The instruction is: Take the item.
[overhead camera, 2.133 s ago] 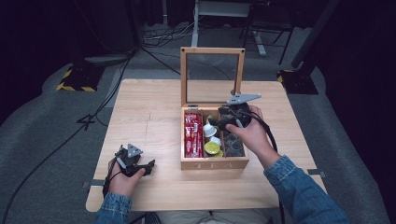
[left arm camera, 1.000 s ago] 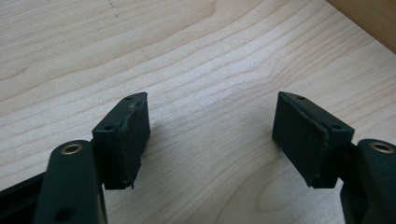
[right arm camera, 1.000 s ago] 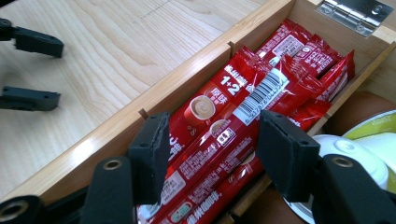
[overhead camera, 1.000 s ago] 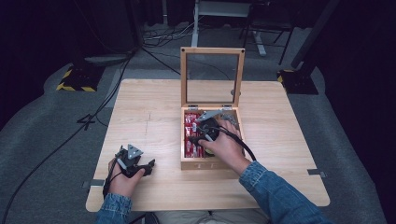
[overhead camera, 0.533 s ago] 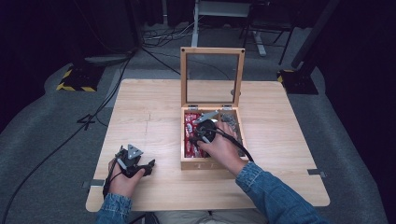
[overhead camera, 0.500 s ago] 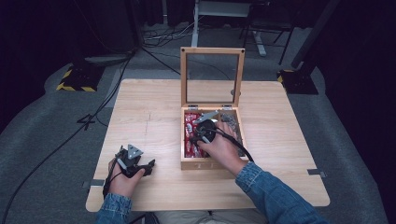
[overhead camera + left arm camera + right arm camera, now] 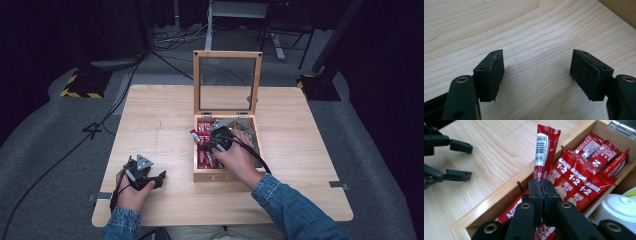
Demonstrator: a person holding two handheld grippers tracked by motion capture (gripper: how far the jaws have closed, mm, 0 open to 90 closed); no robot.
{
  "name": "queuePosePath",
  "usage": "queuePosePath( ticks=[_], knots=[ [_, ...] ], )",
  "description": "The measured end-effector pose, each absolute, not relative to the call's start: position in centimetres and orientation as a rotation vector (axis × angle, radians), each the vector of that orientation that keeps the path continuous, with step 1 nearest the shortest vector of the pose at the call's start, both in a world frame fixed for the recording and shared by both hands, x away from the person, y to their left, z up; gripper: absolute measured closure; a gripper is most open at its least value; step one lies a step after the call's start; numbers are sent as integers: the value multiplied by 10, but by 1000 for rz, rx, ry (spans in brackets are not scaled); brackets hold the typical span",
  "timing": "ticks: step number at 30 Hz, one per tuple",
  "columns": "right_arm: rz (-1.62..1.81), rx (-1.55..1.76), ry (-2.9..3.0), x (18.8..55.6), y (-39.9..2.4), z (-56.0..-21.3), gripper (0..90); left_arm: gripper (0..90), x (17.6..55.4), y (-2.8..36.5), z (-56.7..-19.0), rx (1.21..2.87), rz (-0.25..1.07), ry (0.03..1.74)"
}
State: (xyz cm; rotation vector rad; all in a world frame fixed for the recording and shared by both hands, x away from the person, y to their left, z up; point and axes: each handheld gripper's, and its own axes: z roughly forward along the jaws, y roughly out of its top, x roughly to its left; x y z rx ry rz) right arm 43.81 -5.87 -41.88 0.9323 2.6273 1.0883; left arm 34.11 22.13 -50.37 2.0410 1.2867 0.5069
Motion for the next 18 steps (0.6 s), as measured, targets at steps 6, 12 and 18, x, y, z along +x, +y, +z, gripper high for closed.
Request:
queuePosePath(
  ticks=[6,12,18],
  knots=[
    [1197,943,2597,436,-65,-404,880,277,342,222,-504,2044,506,1287],
    [1276,929,2555,432,-75,-386,880,269,345,224,-504,2045,492,1280],
    [1321,924,2516,430,-89,-368,880,266,347,226,-504,2049,488,1270]
  ],
)
